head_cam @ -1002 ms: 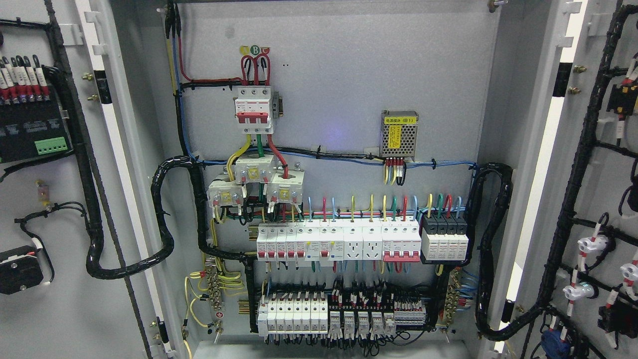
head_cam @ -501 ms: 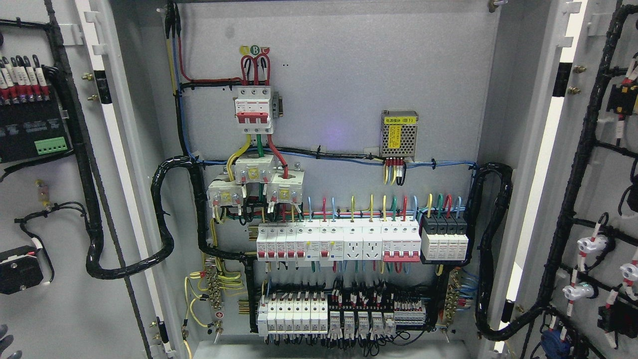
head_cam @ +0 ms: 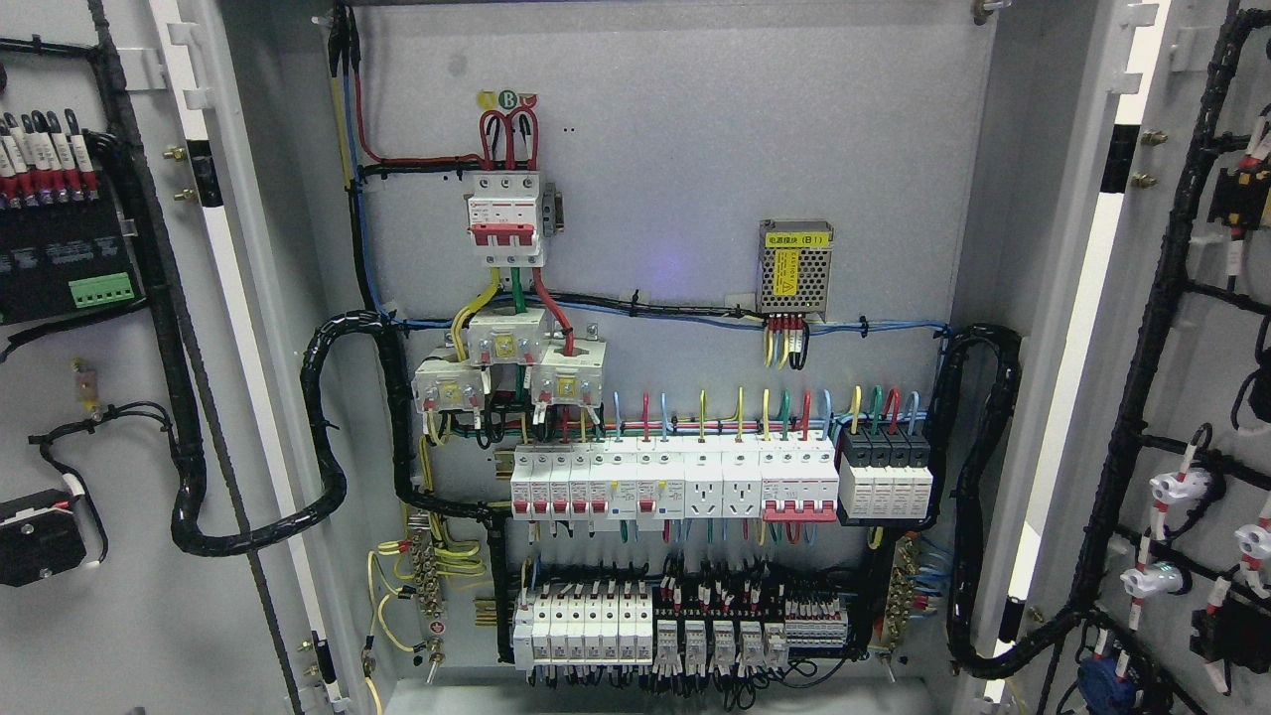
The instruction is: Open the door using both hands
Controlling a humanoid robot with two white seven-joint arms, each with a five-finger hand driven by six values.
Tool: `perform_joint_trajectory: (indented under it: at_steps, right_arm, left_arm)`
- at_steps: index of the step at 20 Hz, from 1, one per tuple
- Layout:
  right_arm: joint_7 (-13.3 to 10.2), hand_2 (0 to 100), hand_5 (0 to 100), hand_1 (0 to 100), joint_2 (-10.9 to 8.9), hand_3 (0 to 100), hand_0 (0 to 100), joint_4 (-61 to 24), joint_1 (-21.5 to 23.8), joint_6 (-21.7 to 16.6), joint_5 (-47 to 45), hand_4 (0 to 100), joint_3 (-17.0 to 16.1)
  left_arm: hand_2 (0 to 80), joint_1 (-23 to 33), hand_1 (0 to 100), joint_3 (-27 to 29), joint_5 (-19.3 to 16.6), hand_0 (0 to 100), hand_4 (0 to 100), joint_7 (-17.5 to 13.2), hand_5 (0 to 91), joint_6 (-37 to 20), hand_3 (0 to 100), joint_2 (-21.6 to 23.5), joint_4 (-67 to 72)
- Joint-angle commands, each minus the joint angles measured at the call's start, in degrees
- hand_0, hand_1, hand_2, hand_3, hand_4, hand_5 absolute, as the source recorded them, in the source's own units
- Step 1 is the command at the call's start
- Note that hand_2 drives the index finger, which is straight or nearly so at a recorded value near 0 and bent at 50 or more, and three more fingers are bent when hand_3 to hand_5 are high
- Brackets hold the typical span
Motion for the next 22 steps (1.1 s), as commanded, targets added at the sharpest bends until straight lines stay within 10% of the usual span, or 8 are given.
perform_joint_trajectory:
  at_steps: [1, 13, 22]
  right_arm:
    - [-0.11, 0, 0, 0, 4.74, 0, 38, 8.26, 2.76, 0.06, 3.92, 0, 10.48]
    - [-0.11, 0, 0, 0, 7.12, 0, 38, 24.86, 17.62, -2.75, 4.01, 0, 14.08]
    - [-0.03, 0, 0, 0, 8.87, 0, 38, 49.12, 18.16, -3.45, 4.01, 0, 15.23]
  left_arm:
    - [0.0, 7.35, 0, -7.73, -7.64, 0, 0, -0.26, 0.0, 2.77, 0, -9.50, -1.67]
    - [0.0, 16.33, 0, -10.46, -16.62, 0, 0, -0.43, 0.0, 3.39, 0, -17.51, 16.17]
    - [0.0, 16.69, 0, -10.55, -16.88, 0, 0, -1.57, 0.0, 3.21, 0, -18.65, 40.05]
